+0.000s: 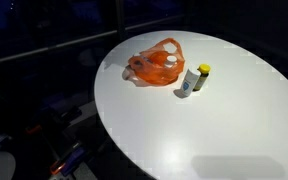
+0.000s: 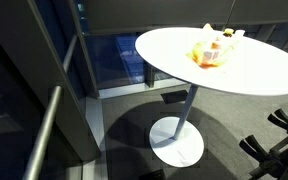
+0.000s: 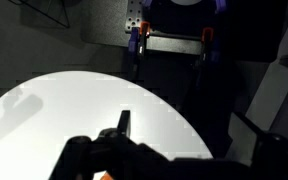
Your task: Place the white pill bottle on the table
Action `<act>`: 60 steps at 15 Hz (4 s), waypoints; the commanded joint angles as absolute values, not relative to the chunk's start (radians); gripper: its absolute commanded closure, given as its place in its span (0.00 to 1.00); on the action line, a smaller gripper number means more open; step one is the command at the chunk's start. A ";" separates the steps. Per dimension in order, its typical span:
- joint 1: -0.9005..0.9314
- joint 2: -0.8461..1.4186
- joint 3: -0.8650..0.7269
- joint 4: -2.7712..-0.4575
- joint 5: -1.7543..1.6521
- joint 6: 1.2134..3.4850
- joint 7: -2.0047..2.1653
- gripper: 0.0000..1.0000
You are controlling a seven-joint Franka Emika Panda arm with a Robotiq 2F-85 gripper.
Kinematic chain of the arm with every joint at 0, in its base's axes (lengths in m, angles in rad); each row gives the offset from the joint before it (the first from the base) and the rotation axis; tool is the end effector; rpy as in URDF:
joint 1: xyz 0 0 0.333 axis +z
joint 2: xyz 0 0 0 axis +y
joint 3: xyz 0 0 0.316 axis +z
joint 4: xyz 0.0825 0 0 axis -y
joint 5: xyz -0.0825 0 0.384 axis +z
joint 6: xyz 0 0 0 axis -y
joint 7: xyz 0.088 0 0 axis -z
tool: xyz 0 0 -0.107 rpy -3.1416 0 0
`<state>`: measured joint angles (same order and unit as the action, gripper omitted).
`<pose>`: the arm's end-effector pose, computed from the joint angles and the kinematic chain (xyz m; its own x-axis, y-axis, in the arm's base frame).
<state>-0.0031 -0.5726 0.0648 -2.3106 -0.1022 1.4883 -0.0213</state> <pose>0.3494 0.0135 0.5358 0.9668 0.0537 -0.2500 0.0885 -0.9875 0.1301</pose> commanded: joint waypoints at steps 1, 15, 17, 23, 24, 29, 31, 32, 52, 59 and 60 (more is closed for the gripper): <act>0.006 -0.506 0.063 -2.207 -0.106 1.472 0.016 0.00; -0.026 -0.207 0.029 -1.931 -0.117 1.663 0.119 0.00; -0.035 -0.153 0.019 -1.908 -0.127 1.709 0.127 0.00; -0.053 0.035 -0.029 -1.810 -0.088 1.777 0.117 0.00; -0.055 0.064 -0.036 -1.791 -0.081 1.780 0.111 0.00; -0.061 0.168 -0.057 -1.707 -0.056 1.747 0.114 0.00; -0.053 0.146 -0.057 -1.758 -0.079 1.784 0.114 0.00; -0.054 0.153 -0.060 -1.747 -0.079 1.781 0.114 0.00; -0.119 0.428 -0.074 -1.700 0.028 2.068 0.031 0.00; -0.136 0.508 -0.061 -1.684 0.090 2.140 -0.034 0.00; -0.137 0.515 -0.061 -1.681 0.092 2.139 -0.036 0.00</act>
<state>-0.1164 0.4830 -0.0761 -1.7246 0.0628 2.1420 -0.0005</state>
